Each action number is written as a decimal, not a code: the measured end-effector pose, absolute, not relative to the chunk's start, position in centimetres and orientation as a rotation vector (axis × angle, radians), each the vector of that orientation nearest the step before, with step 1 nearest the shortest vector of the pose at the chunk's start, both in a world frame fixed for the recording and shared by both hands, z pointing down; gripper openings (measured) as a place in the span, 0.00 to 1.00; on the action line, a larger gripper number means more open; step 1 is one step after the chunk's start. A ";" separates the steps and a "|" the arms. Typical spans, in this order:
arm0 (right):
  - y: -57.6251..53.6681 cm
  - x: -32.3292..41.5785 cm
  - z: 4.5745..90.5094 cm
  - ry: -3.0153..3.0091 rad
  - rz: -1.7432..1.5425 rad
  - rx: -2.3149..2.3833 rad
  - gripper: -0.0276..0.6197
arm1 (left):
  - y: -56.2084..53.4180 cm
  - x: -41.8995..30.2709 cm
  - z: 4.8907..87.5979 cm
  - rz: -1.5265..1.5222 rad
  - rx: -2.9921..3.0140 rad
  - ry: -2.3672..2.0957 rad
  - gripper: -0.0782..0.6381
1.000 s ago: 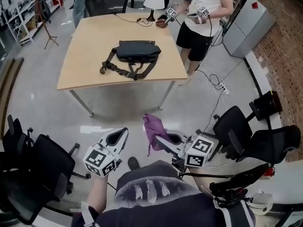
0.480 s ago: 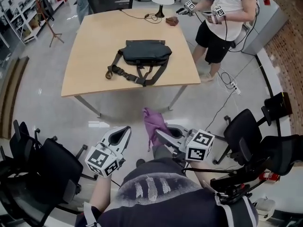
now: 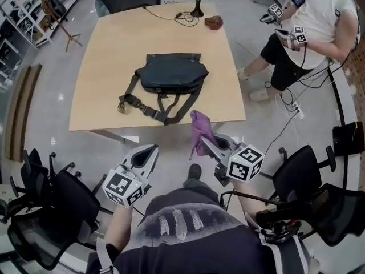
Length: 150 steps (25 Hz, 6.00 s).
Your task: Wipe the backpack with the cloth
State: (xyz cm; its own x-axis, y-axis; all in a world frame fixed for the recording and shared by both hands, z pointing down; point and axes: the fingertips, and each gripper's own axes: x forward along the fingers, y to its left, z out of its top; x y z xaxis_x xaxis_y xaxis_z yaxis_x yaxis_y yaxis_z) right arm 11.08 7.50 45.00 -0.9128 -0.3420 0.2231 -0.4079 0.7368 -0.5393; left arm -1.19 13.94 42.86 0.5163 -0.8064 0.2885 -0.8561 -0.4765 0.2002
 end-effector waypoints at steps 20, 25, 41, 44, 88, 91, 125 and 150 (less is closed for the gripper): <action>-25.7 10.4 52.4 -2.234 -0.030 1.024 0.09 | -2.4 -7.7 43.4 0.206 2.491 -1.403 0.12; -28.1 7.6 57.6 -2.055 -0.017 0.958 0.09 | -6.5 -14.5 43.0 0.195 2.515 -1.391 0.12; -22.5 -1.0 62.3 -1.982 0.305 0.822 0.09 | -11.5 -21.6 45.9 0.151 2.561 -1.162 0.12; -21.6 -3.9 62.3 -1.999 0.279 0.710 0.09 | -12.1 -20.9 45.9 0.167 2.571 -1.150 0.12; -22.6 -24.5 58.6 -2.382 1.491 0.200 0.09 | -12.9 -24.3 46.5 0.226 2.375 -1.425 0.12; -23.6 -24.6 61.3 -2.318 1.384 0.304 0.09 | -12.7 -24.6 46.4 0.232 2.367 -1.433 0.12; -31.0 -6.9 65.3 -1.932 0.416 0.495 0.09 | -14.7 -18.8 46.6 0.287 2.454 -1.270 0.12; -36.9 8.3 63.2 -1.806 0.402 0.755 0.09 | -17.1 -13.7 44.9 0.365 2.518 -1.240 0.12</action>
